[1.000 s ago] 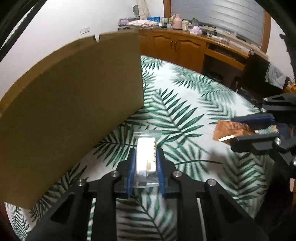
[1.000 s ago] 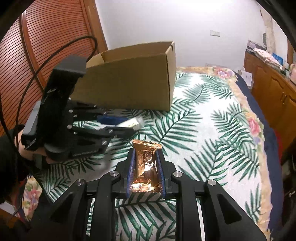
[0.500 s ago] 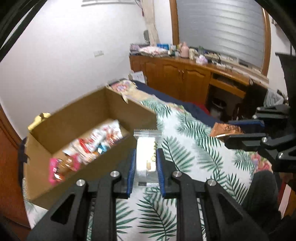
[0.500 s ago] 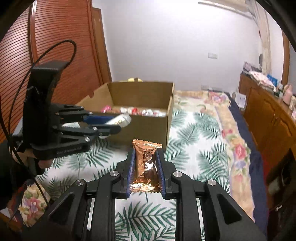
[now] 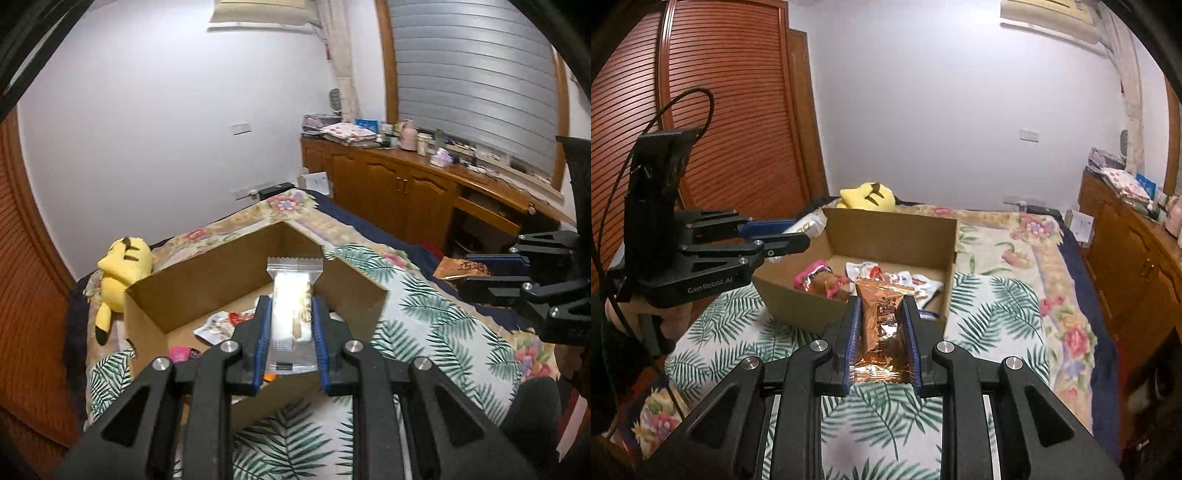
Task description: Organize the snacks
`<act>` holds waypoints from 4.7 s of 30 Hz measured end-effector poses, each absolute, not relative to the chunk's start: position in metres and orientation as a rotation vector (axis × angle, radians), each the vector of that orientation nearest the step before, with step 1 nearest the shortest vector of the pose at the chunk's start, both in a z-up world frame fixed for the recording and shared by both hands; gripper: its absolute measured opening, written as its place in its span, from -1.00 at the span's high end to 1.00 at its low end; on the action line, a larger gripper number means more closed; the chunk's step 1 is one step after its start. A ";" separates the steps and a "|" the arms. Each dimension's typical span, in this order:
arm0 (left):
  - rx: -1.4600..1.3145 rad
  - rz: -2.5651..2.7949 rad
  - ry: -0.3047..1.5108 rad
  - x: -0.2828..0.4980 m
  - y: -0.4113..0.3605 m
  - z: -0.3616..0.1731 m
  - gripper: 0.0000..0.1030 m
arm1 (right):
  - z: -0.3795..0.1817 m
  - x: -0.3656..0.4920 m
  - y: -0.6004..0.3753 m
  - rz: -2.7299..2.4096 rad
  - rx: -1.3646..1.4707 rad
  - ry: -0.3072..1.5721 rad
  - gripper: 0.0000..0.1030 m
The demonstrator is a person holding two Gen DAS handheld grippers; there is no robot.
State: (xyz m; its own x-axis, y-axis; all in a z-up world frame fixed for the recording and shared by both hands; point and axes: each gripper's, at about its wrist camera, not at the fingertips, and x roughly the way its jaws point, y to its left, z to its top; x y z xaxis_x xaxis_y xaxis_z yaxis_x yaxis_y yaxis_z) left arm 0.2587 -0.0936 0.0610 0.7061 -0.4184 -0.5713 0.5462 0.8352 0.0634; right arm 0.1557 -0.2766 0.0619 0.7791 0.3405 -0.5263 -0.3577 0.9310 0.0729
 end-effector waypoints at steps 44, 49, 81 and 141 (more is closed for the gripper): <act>0.073 -0.326 0.759 0.348 -0.048 -0.038 0.00 | -0.028 0.310 -0.222 0.392 -0.032 0.763 0.21; 0.097 -0.296 0.737 0.332 -0.046 -0.024 -0.08 | -0.022 0.301 -0.227 0.378 -0.009 0.749 0.10; 0.108 -0.253 0.452 0.124 -0.028 0.061 -0.59 | 0.053 0.094 -0.261 0.289 0.066 0.472 -0.38; 0.024 -0.068 0.334 -0.016 -0.021 0.010 -1.00 | 0.011 -0.043 -0.261 0.102 0.023 0.337 -1.00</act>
State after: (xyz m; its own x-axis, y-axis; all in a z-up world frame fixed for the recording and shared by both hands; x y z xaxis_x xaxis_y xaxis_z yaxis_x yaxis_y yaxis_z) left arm -0.0157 -0.0212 0.0097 0.9424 -0.0628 -0.3286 0.0708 0.9974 0.0125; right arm -0.0428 -0.2609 0.0113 0.9386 0.1036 -0.3291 -0.0958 0.9946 0.0400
